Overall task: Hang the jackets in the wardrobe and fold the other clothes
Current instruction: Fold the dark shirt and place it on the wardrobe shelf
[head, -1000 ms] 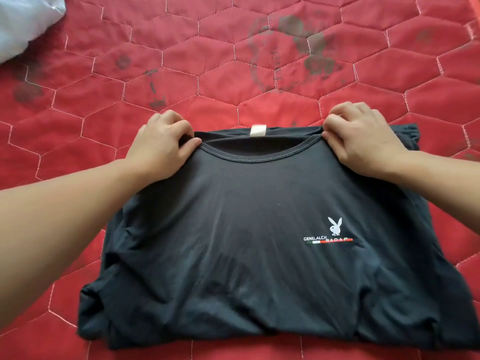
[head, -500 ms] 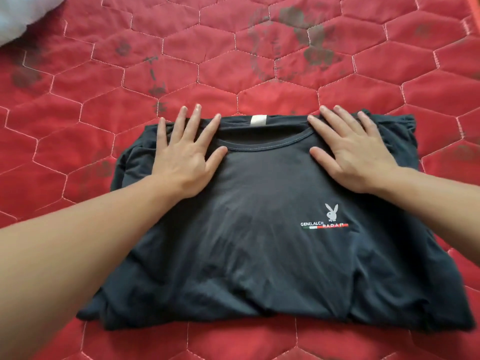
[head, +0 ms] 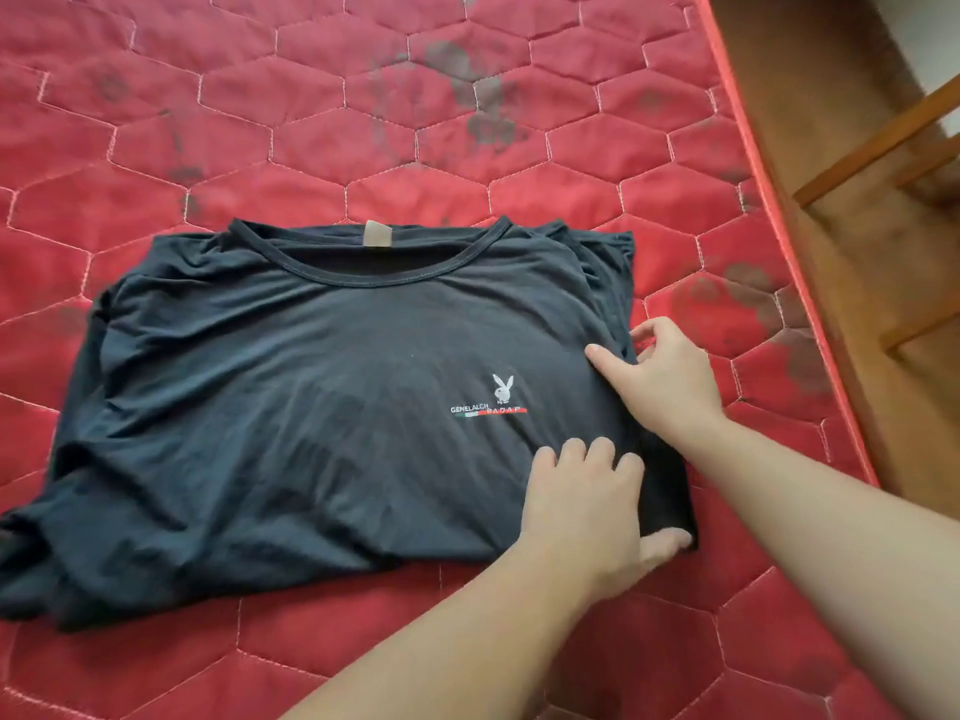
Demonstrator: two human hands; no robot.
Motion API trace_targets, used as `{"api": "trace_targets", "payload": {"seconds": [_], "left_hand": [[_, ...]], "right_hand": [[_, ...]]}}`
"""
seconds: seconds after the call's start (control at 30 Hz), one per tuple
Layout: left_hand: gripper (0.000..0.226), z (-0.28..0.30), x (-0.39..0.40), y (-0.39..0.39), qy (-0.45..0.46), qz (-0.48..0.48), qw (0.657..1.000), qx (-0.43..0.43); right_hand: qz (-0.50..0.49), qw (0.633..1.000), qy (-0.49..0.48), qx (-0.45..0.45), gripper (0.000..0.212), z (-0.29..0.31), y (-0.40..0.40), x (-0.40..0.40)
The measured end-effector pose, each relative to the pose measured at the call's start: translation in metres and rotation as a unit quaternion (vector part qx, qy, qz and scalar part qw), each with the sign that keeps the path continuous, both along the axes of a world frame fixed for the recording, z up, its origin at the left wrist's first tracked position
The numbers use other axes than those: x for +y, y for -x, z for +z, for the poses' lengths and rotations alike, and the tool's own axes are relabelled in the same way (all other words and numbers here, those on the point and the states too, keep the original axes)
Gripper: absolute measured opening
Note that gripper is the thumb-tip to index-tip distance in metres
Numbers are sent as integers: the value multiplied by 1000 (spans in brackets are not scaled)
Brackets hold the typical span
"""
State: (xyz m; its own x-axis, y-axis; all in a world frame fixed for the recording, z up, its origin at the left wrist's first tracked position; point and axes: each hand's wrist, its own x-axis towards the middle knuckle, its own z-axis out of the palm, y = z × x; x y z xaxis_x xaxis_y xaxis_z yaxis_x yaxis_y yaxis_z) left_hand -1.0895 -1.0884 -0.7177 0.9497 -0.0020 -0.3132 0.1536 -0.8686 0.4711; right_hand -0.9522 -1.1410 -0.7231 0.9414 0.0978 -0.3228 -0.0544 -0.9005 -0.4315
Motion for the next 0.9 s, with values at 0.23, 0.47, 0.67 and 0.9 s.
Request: {"api": "trace_targets", "payload": {"seconds": [0.23,0.47,0.67,0.9], "left_hand": [[60,-12,-17,-4,-68,-79,995,-10],[10,-4,-12,-26,5,-50,998,-26],[15,6,40,-18,483,149,852,135],[54,14,93,25,721,448,511,138]], "right_hand": [[27,995,-44,85,39,2,-33,2],[-5,982,-157,108,28,5,-58,42],[18,983,-150,101,30,27,-75,64],[51,976,-196,77,11,52,-56,114]]}}
